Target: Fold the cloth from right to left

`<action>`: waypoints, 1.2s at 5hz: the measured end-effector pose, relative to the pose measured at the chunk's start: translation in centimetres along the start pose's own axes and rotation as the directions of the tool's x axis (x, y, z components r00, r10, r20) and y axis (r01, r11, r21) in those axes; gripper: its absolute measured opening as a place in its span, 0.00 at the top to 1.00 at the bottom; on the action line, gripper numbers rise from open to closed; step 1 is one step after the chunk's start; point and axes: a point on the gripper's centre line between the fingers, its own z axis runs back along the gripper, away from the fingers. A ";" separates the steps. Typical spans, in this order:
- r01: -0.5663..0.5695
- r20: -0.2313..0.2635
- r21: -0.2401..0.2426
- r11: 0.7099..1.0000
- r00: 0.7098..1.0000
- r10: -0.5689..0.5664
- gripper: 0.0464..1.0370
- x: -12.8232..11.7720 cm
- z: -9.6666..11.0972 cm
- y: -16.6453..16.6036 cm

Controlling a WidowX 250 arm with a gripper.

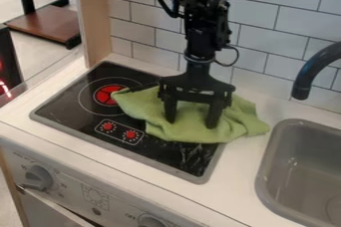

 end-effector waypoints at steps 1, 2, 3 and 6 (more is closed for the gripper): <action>-0.059 0.021 -0.002 0.998 0.998 0.059 0.04 2.2 0.2 3.1; -0.137 0.041 0.014 0.990 0.990 0.136 0.04 3.8 0.9 6.7; -0.184 0.042 0.028 0.982 0.982 0.183 0.04 4.7 1.0 8.8; -0.275 0.038 0.110 0.955 0.961 0.273 0.04 4.0 0.5 14.0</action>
